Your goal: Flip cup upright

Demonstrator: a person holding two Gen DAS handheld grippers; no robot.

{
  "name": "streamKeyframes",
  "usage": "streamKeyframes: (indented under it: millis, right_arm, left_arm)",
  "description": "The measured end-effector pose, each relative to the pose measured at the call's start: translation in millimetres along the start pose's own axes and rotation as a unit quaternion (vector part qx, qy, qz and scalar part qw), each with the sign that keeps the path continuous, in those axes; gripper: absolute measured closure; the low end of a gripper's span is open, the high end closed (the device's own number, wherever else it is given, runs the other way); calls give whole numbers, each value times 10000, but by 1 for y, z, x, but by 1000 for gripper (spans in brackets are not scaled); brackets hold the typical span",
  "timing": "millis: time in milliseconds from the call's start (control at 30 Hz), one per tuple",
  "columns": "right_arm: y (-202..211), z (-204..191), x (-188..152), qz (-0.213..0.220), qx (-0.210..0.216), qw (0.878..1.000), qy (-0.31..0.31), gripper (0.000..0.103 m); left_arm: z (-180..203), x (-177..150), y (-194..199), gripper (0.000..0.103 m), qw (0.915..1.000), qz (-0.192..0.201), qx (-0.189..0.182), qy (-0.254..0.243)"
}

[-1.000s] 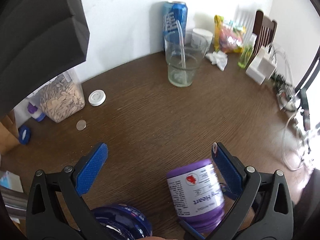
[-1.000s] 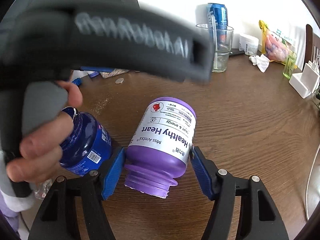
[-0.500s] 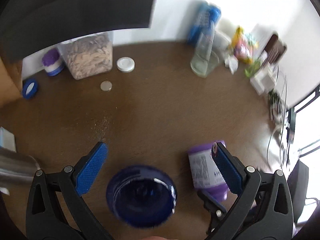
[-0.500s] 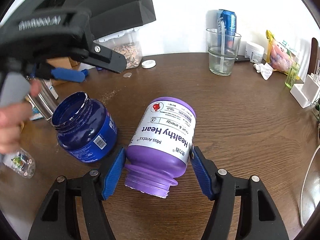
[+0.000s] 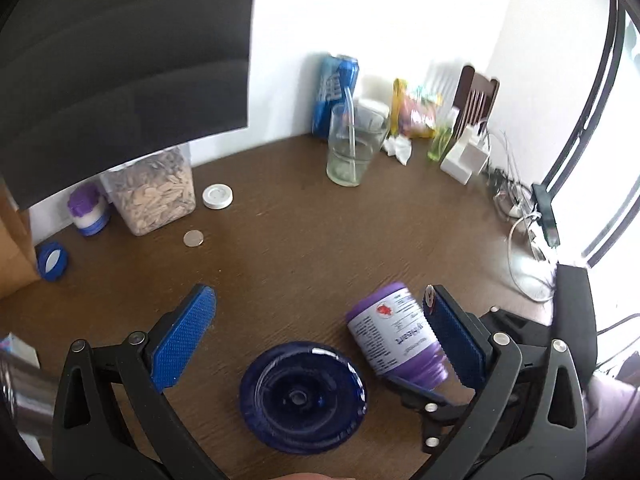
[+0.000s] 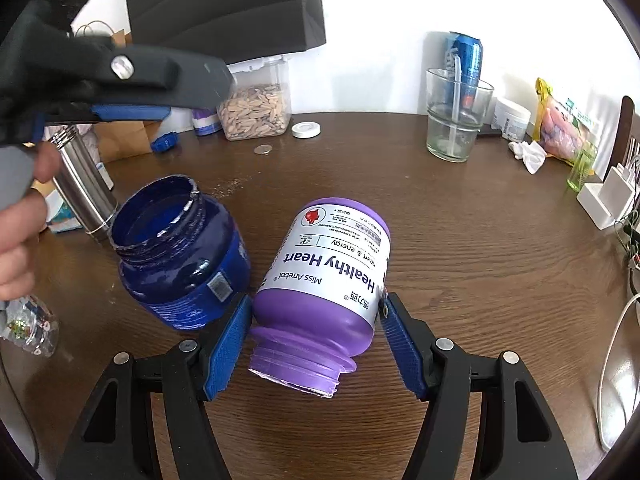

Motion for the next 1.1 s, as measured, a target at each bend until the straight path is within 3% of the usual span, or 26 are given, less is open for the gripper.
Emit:
streamKeyframes:
  millis: [133, 267, 367, 400, 567, 833, 1000, 1100]
  right_arm:
    - [3, -2, -6, 15, 70, 9999, -93, 33]
    - [14, -4, -17, 61, 157, 9997, -157, 33]
    - [25, -4, -23, 134, 193, 9997, -76, 34]
    - [29, -3, -25, 157, 175, 9997, -31, 34]
    - [40, 1, -34, 190, 254, 9995, 56, 35]
    - [52, -6, -50, 132, 651, 9968, 434, 35]
    - [58, -29, -72, -33, 1137, 9858, 1233, 35]
    - [64, -48, -88, 0, 1512, 9749, 1637, 35]
  left_arm:
    - [5, -9, 13, 0, 9999, 85, -77, 84]
    - [6, -30, 32, 0, 9980, 135, -246, 568]
    - [7, -56, 53, 0, 9949, 555, -426, 727]
    - [8, -70, 54, 0, 9949, 660, -287, 706]
    - [8, -127, 32, 0, 9951, 318, -54, 936]
    - [30, -135, 41, 0, 9957, 495, 368, 691]
    - [42, -140, 53, 0, 9943, 608, 427, 771]
    - [47, -139, 48, 0, 9946, 497, 276, 863]
Point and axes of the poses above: each gripper's, at about its wrist camera, not at the fingertips, and y roughly against the way its jaws point, z to its right, x to its top, the point moved 1 cm from there along -y, roughly the way its jaws point, and after that the axes turned 5 degrees about -z, right-handed, at the moved point
